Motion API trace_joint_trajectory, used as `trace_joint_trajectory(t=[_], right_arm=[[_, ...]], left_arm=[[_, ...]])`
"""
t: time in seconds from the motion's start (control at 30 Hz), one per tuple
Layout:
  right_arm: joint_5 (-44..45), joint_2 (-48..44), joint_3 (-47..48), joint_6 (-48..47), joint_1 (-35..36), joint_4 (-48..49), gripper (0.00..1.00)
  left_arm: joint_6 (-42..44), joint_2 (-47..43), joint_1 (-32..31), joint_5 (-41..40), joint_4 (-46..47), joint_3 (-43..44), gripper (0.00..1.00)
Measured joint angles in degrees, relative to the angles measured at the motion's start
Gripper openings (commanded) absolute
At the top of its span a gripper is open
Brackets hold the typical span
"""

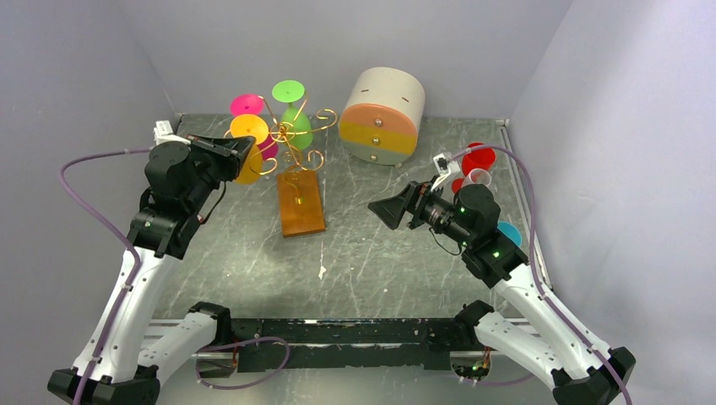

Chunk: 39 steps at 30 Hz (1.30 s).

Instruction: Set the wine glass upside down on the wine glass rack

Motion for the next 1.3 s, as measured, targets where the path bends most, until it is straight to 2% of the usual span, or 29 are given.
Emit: trace_joint_trajectory(t=[0.57,0.97,1.3], right_arm=[[0.37,-0.92,0.57,-0.72,0.0,-0.55,1.0],[0.57,-0.96,0.57,-0.83,0.0,-0.85,1.0],[0.63,-0.96,0.57,-0.87,0.0,-0.83,1.0]], left_arm=[[2.14,3.32,1.33,-2.84,0.59,1.64,0.07],[2.19,3.21,5.88,-2.84,1.22,1.64,0.07],[2.14,2.08,6.34,-2.69,0.37,1.62,0.07]])
